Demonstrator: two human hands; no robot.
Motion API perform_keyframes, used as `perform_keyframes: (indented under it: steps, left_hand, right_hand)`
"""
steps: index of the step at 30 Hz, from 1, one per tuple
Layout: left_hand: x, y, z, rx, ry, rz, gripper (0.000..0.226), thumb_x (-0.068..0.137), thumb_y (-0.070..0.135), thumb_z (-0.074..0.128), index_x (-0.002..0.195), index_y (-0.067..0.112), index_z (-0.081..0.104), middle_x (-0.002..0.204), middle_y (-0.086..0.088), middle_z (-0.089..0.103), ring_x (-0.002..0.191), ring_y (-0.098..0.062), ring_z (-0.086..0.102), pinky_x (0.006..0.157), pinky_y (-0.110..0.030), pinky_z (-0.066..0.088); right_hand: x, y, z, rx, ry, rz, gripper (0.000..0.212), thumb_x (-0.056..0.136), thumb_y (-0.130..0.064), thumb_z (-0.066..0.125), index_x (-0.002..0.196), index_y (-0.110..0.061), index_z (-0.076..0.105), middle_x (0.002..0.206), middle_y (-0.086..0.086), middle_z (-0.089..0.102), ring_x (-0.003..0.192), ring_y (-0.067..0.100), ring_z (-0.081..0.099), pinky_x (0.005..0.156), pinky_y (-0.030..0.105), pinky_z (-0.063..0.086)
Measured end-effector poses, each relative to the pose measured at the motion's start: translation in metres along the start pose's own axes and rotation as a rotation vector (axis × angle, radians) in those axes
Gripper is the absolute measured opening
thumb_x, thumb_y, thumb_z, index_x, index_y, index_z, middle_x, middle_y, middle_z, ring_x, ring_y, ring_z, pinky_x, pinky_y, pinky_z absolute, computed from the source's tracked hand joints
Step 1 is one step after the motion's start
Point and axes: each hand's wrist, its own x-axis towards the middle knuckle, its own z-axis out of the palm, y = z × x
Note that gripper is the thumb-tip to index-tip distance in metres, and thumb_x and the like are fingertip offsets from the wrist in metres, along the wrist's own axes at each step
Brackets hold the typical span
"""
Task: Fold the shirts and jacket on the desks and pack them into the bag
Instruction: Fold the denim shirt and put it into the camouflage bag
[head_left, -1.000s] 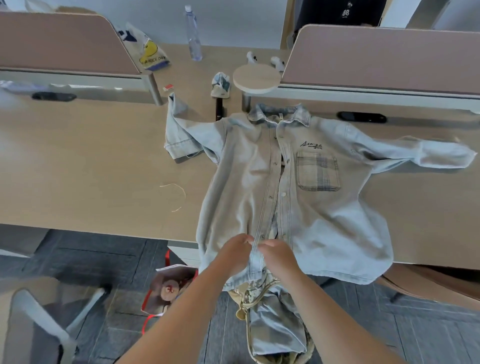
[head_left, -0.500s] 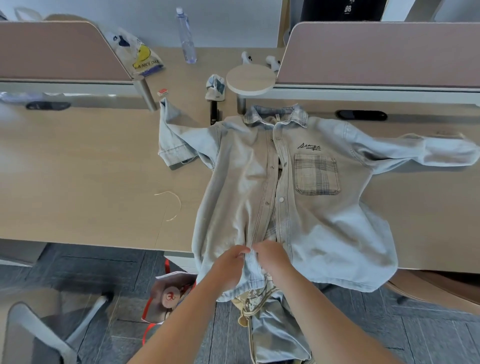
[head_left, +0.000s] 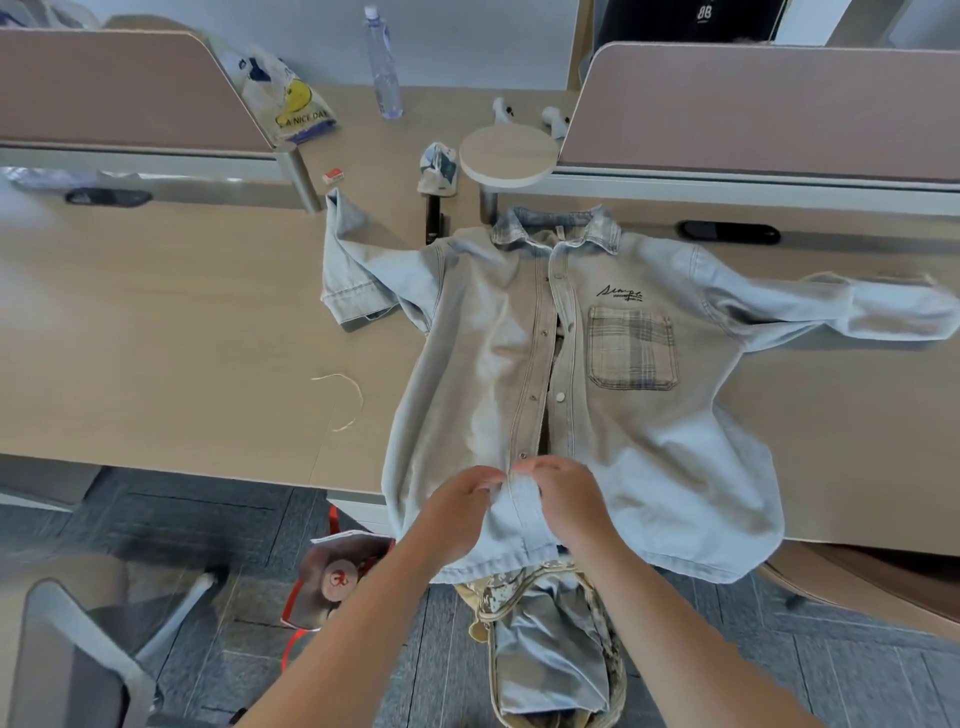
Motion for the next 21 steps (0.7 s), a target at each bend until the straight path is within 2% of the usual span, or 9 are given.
perform_keyframes:
  steps: [3,4,6,7,9,12,15,18,21]
  left_hand:
    - [-0.006,0.008,0.008,-0.054,-0.051,-0.004,0.035,0.102,0.013,0.04,0.116,0.033,0.065,0.124,0.006,0.064,0.055,-0.006,0.045,0.051,-0.018,0.035]
    - [-0.008,0.009,0.012,-0.045,-0.085,-0.022,0.034,0.103,0.014,0.04,0.118,0.032,0.065,0.123,0.004,0.065,0.047,-0.006,0.039,0.045,-0.019,0.031]
    - [-0.013,0.01,0.021,0.005,-0.145,-0.051,0.036,0.104,0.015,0.038,0.128,0.026,0.061,0.124,0.002,0.065,0.037,-0.005,0.033,0.039,-0.019,0.027]
    - [-0.015,0.012,0.024,0.039,-0.155,-0.045,0.037,0.104,0.016,0.037,0.132,0.024,0.059,0.126,0.001,0.063,0.035,-0.003,0.034,0.039,-0.017,0.028]
    - [-0.019,0.019,0.027,0.051,-0.134,-0.019,0.036,0.104,0.019,0.037,0.133,0.023,0.058,0.123,0.002,0.063,0.035,-0.002,0.036,0.041,-0.017,0.031]
    - [-0.026,0.041,0.028,0.021,-0.094,0.024,0.031,0.104,0.023,0.039,0.124,0.026,0.061,0.108,0.003,0.066,0.045,-0.006,0.037,0.046,-0.02,0.032]
    - [-0.038,0.083,0.027,0.007,-0.076,0.114,0.026,0.102,0.026,0.041,0.113,0.026,0.064,0.106,-0.004,0.068,0.05,-0.005,0.043,0.051,-0.022,0.037]
    - [-0.052,0.128,0.023,-0.021,-0.104,0.171,0.022,0.099,0.023,0.044,0.1,0.026,0.066,0.1,-0.011,0.07,0.061,-0.012,0.053,0.058,-0.026,0.04]
    - [-0.056,0.168,0.025,-0.026,-0.123,0.207,0.02,0.094,0.02,0.048,0.093,0.026,0.067,0.089,-0.005,0.071,0.075,-0.021,0.061,0.065,-0.034,0.043]
  right_hand:
    - [0.001,0.006,-0.023,-0.055,0.043,0.017,0.035,0.099,-0.008,0.039,0.11,-0.014,0.072,0.105,-0.003,0.069,0.071,0.02,0.064,0.063,0.029,0.052]
    - [0.006,0.012,-0.027,-0.038,0.026,0.045,0.032,0.099,-0.009,0.041,0.105,-0.017,0.071,0.095,-0.003,0.067,0.066,0.019,0.061,0.059,0.028,0.05]
    - [0.009,0.021,-0.034,-0.092,-0.036,0.139,0.025,0.098,-0.01,0.046,0.084,-0.021,0.063,0.085,-0.001,0.06,0.073,0.023,0.06,0.063,0.025,0.048]
    - [0.008,0.025,-0.036,-0.104,-0.05,0.179,0.026,0.097,-0.007,0.047,0.075,-0.019,0.055,0.078,0.0,0.053,0.074,0.023,0.055,0.061,0.021,0.042]
    - [0.01,0.038,-0.045,-0.256,-0.106,0.179,0.023,0.094,0.0,0.046,0.072,-0.007,0.05,0.068,0.0,0.038,0.069,0.02,0.044,0.053,0.019,0.027]
    - [-0.004,0.028,-0.067,-0.073,0.03,0.192,0.008,0.085,-0.013,0.052,0.08,-0.011,0.058,0.075,0.013,0.053,0.069,0.022,0.051,0.061,0.029,0.037]
    - [-0.027,-0.006,-0.097,0.055,0.104,0.148,0.016,0.091,-0.015,0.053,0.084,-0.004,0.063,0.089,0.017,0.069,0.071,0.019,0.064,0.064,0.036,0.046]
    - [-0.048,-0.04,-0.13,0.096,0.188,0.081,0.02,0.092,-0.015,0.053,0.091,0.001,0.065,0.085,0.013,0.071,0.072,0.021,0.065,0.065,0.036,0.05]
    - [-0.062,-0.067,-0.169,0.119,0.243,0.055,0.017,0.089,-0.017,0.058,0.086,-0.003,0.068,0.077,0.007,0.069,0.07,0.019,0.066,0.065,0.035,0.051]
